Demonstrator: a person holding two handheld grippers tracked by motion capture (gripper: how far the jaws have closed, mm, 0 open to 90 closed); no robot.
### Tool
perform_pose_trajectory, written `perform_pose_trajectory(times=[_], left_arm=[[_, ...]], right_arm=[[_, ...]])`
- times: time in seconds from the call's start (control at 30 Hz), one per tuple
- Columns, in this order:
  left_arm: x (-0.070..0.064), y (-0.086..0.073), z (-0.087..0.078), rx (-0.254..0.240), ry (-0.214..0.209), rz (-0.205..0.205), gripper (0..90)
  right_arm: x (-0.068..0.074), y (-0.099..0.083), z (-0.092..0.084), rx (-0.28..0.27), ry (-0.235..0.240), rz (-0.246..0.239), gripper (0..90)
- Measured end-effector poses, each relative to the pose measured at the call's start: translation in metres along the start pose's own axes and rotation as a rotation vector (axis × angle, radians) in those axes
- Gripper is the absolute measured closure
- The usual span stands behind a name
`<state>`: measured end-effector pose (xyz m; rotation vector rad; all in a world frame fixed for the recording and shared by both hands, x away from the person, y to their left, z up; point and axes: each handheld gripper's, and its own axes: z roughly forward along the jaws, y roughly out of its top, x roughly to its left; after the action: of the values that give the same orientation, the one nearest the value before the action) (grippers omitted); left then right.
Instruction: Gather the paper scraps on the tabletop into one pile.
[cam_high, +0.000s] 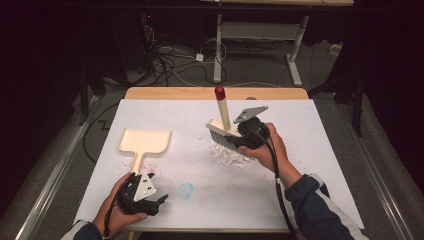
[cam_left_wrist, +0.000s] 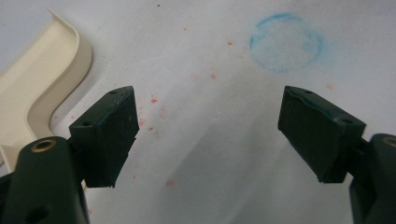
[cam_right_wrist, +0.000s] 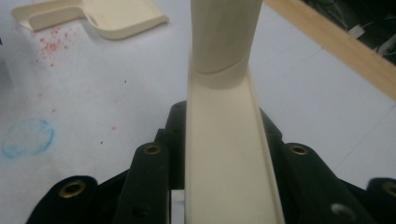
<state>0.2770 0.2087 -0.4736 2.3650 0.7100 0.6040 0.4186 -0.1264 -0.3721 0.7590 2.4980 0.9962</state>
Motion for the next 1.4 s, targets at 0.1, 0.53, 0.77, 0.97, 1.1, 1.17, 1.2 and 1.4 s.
perform_pose_trajectory(times=[0.1, 0.53, 0.77, 0.97, 1.1, 1.17, 1.2, 1.4], left_arm=[[0.000, 0.000, 0.001, 0.003, -0.001, 0.001, 19.7], [0.003, -0.002, -0.001, -0.008, -0.008, -0.003, 19.8], [0.002, -0.003, -0.001, -0.009, -0.013, 0.000, 19.8], [0.001, -0.001, 0.000, -0.005, -0.016, 0.008, 19.7], [0.000, 0.000, 0.000, -0.019, -0.029, 0.003, 19.7], [0.000, 0.000, -0.001, -0.023, -0.027, 0.009, 19.7], [0.000, 0.001, -0.001, -0.023, -0.025, 0.010, 19.7], [-0.001, 0.001, -0.001, -0.017, -0.021, 0.010, 19.7]], right_arm=[[0.002, 0.008, 0.007, -0.050, -0.012, 0.006, 67.7], [0.021, 0.035, 0.088, -0.065, -0.057, 0.035, 67.8], [0.033, 0.024, 0.097, 0.041, -0.095, 0.005, 67.8], [0.032, 0.009, 0.074, 0.100, -0.093, 0.010, 67.8], [0.032, 0.003, 0.059, 0.095, -0.076, 0.019, 67.8], [0.034, -0.001, 0.050, 0.095, -0.069, 0.010, 67.8], [0.035, -0.004, 0.040, 0.077, -0.077, 0.001, 67.8], [0.035, -0.007, 0.014, -0.011, -0.067, 0.006, 67.7]])
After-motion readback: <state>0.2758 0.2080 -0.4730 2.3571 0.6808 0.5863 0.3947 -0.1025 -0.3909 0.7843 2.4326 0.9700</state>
